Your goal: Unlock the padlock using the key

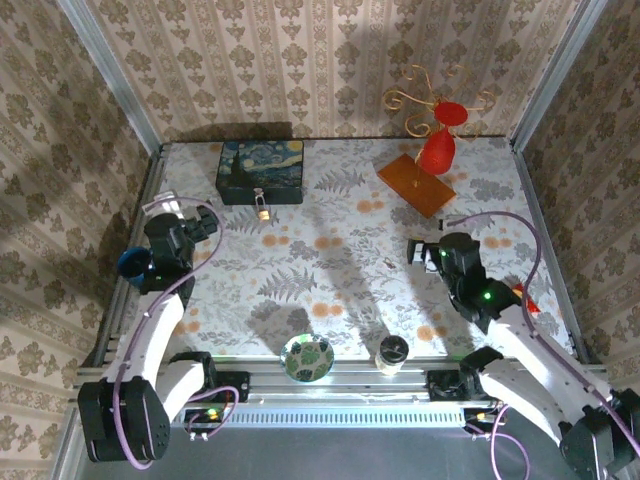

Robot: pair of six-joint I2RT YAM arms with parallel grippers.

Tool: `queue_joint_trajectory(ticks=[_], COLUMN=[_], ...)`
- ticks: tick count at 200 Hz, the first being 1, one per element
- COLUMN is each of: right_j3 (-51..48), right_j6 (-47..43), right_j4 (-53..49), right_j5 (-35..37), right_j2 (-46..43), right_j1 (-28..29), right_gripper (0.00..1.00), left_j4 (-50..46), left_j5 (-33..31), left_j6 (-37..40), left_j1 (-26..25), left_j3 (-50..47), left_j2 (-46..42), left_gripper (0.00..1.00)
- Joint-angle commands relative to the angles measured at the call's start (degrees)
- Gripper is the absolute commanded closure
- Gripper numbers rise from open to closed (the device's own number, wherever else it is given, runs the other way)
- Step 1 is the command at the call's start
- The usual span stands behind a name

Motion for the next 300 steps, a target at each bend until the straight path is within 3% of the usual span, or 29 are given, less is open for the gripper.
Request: queue_joint_trajectory(ticks=[1, 69, 104, 127, 151, 209, 300], right_j3=[4.6, 27.3, 39.7, 51.3, 63.6, 75.4, 101.9], right_j6=[3.3, 6.8, 10.2, 10.1, 9.2, 9.3, 10.4], right_j4=[-4.3, -6.2, -4.6, -7.1, -9.9, -8.9, -13.0], right_j5=[2.5, 3.4, -2.7, -3.2, -2.3, -3.7, -9.1], right_j2=[5.2, 31.3, 45.0, 54.8, 64.9, 74.7, 94.9], right_j1=[3.3, 15.4, 17.6, 17.5, 17.3, 14.3, 11.2], right_gripper=[0.0, 0.0, 0.0, 0.0, 0.0, 0.04, 0.09], left_j4=[-5.2, -13.7, -14.4, -15.4, -17.5, -26.4, -29.0], left_j5=[0.9, 8.4, 16.5, 18.5, 19.9, 23.3, 21.4], left_j6=[-5.3, -4.7, -7.7, -7.5, -6.4, -1.0, 3.8], left_j1=[0.2, 0.9, 3.6, 4.3, 4.3, 3.8, 2.1], left_j3=[3.1, 23.5, 32.6, 39.0, 45.5, 61.3, 65.6], left_j2=[3.0, 24.2, 34.9, 42.0, 48.4, 63.8, 68.7], left_gripper=[0.0, 0.0, 0.0, 0.05, 0.17, 0.22, 0.26])
